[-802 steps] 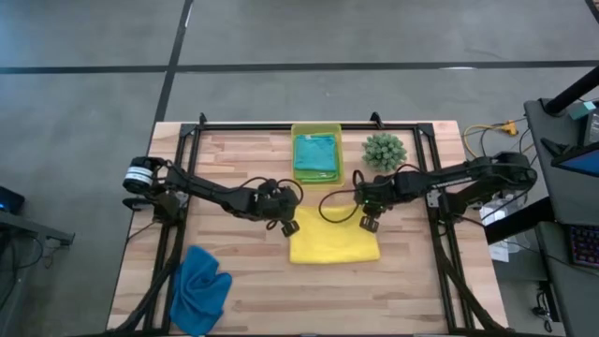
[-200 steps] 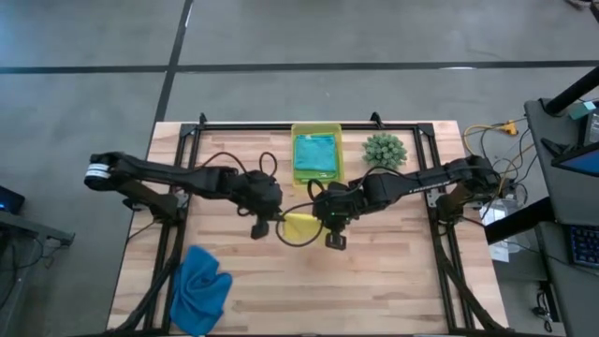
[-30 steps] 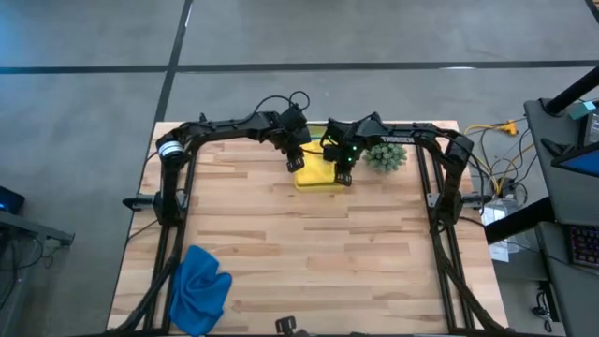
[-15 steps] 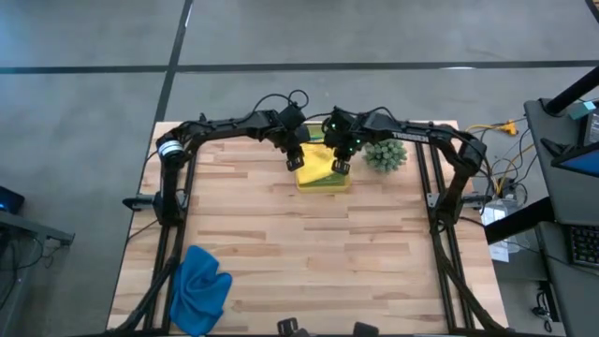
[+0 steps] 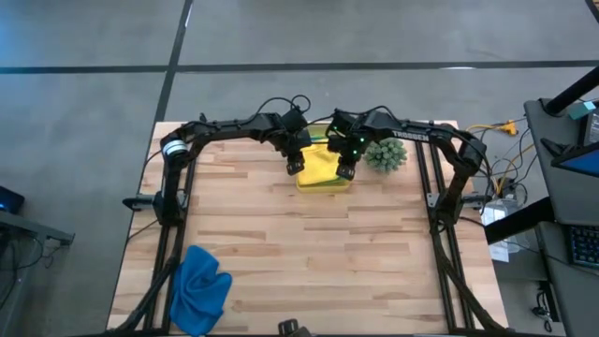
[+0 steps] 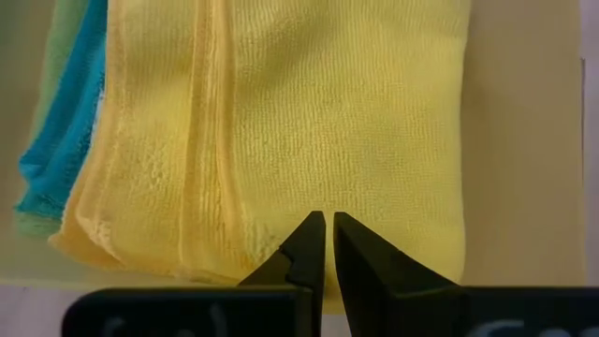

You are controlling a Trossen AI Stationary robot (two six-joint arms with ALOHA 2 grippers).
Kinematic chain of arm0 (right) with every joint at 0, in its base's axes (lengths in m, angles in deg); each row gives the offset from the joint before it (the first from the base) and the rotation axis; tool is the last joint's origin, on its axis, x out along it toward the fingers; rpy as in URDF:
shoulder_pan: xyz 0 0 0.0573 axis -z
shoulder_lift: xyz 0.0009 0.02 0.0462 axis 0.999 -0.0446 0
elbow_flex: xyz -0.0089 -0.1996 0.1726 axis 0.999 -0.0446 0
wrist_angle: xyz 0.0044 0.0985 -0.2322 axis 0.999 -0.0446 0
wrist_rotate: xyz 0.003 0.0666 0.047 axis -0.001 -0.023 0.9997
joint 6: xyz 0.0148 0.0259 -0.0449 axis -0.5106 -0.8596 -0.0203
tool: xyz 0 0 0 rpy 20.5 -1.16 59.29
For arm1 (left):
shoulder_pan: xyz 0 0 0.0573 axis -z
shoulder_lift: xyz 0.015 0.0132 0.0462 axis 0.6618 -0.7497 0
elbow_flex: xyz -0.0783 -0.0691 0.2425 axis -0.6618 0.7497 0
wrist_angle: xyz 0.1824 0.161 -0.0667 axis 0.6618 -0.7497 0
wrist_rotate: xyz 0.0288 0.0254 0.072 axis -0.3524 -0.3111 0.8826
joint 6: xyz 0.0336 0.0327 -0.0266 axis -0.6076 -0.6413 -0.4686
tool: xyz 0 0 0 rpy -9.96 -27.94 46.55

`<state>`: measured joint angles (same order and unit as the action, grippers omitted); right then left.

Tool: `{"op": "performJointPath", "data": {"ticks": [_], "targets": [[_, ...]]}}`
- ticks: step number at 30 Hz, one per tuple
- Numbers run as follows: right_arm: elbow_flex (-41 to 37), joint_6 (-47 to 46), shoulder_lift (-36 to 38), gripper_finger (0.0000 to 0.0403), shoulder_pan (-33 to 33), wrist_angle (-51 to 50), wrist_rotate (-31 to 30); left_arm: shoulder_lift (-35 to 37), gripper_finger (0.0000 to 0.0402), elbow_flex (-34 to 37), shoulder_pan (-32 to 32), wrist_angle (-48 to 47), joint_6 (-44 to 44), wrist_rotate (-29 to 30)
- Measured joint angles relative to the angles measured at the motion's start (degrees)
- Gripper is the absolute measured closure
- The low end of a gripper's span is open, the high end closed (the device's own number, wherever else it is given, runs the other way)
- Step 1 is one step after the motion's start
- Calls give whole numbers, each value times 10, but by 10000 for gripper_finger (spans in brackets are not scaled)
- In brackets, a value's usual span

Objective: Fold microfiber towels
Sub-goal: Put the yellow microfiber cloth into the yellow bin

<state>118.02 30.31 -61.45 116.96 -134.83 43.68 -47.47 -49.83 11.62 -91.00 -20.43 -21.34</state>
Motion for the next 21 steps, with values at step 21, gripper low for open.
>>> {"op": "performJointPath", "data": {"ticks": [21], "targets": [[-26, -12, -13, 365, -6, 9, -94, 0, 389, 0, -35, 2, -25, 128]]}}
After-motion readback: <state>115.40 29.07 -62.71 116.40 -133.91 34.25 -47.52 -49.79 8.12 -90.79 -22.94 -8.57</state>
